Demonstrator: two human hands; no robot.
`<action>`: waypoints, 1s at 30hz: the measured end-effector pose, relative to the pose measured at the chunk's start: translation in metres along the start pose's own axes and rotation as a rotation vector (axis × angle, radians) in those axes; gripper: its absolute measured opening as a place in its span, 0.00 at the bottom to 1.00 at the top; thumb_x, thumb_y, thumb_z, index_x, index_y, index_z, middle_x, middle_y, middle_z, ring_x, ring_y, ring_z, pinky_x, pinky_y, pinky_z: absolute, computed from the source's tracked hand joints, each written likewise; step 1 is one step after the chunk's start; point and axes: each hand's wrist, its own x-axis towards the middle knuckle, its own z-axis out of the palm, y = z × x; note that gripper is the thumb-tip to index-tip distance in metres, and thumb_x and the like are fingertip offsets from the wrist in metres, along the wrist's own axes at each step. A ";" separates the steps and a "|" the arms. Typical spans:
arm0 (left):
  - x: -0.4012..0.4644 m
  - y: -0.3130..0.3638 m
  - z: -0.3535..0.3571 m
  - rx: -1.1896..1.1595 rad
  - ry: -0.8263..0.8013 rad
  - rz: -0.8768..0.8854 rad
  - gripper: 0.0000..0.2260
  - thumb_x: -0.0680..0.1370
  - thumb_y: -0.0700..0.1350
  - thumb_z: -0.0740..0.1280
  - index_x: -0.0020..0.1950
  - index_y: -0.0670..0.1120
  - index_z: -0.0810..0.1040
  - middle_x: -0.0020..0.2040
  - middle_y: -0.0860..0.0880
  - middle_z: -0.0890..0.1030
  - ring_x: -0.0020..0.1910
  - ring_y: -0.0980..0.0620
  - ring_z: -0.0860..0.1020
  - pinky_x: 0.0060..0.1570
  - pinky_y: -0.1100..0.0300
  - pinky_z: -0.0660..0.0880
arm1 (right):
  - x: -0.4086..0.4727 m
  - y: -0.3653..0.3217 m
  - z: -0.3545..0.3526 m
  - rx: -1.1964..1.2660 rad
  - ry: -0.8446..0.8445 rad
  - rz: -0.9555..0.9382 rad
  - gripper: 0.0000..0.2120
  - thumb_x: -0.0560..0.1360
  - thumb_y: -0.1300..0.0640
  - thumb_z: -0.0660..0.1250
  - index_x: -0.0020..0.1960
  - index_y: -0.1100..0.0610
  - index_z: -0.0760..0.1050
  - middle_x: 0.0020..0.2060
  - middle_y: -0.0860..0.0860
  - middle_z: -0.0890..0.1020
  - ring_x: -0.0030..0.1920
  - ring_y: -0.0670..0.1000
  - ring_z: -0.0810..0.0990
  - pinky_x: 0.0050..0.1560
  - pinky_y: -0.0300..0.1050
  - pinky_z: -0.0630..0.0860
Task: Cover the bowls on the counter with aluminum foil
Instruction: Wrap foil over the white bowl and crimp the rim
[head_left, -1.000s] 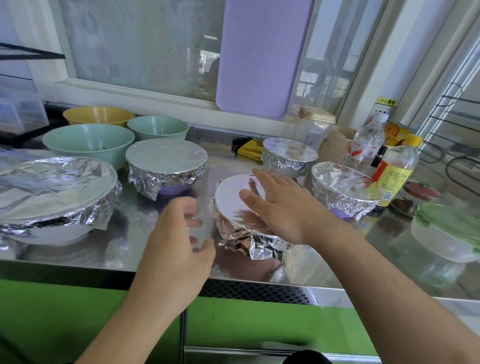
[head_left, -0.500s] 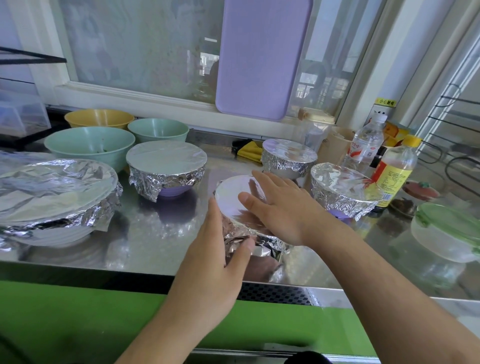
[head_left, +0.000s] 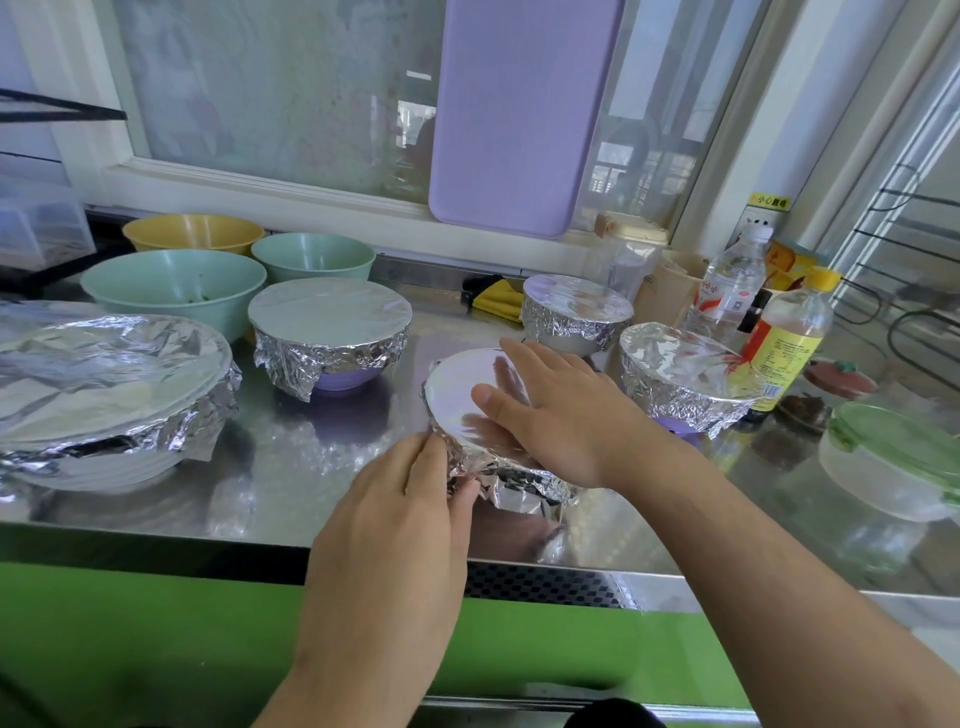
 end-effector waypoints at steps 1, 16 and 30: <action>-0.003 0.005 -0.005 0.039 0.053 0.031 0.17 0.79 0.55 0.69 0.61 0.46 0.79 0.57 0.51 0.80 0.52 0.47 0.80 0.45 0.51 0.82 | 0.000 0.000 0.000 0.000 0.000 -0.001 0.37 0.82 0.29 0.49 0.85 0.47 0.52 0.83 0.46 0.61 0.82 0.56 0.59 0.79 0.62 0.58; 0.014 -0.014 0.004 -0.420 0.032 -0.044 0.12 0.74 0.35 0.77 0.43 0.53 0.83 0.43 0.60 0.82 0.45 0.58 0.83 0.47 0.66 0.76 | 0.001 0.002 0.001 -0.004 0.006 -0.009 0.37 0.82 0.28 0.49 0.84 0.47 0.54 0.82 0.46 0.63 0.81 0.56 0.61 0.78 0.63 0.60; 0.021 -0.024 -0.014 -0.211 -0.084 -0.014 0.18 0.74 0.41 0.76 0.54 0.57 0.72 0.51 0.62 0.75 0.54 0.63 0.76 0.50 0.72 0.71 | 0.000 0.001 -0.001 0.034 0.012 -0.001 0.37 0.83 0.29 0.48 0.85 0.48 0.51 0.84 0.46 0.59 0.83 0.54 0.57 0.80 0.61 0.57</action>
